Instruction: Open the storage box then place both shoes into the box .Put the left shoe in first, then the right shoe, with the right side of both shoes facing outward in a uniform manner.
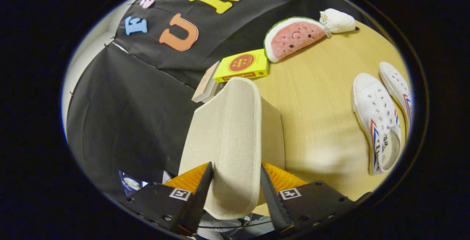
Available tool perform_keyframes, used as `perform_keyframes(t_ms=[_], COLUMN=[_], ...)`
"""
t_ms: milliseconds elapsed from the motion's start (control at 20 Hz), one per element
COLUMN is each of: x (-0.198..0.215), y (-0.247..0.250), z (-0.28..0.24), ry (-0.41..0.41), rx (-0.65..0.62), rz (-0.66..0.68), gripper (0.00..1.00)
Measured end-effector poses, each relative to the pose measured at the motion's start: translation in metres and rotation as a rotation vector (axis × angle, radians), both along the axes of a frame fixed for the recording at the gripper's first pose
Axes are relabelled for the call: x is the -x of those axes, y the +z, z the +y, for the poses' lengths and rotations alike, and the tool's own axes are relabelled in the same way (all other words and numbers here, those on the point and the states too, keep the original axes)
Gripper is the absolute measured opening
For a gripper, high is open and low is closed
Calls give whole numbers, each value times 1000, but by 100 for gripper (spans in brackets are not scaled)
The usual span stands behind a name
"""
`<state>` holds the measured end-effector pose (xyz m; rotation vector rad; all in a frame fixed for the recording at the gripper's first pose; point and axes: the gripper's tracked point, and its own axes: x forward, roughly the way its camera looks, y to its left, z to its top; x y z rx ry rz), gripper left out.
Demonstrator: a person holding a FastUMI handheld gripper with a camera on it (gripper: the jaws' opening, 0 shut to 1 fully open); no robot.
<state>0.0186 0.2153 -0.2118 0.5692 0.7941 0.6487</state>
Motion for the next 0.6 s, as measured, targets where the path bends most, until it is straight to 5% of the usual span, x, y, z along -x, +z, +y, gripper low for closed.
perform_keyframes(t_ms=[250, 300, 350, 600], x=[5, 5, 8, 17], y=[10, 18, 19, 55], z=[-17, -19, -17, -3], ry=[-24, -32, -25, -22], rx=[43, 42, 64, 119], rz=[-13, -19, -28, -124], gripper=[22, 21, 5, 0])
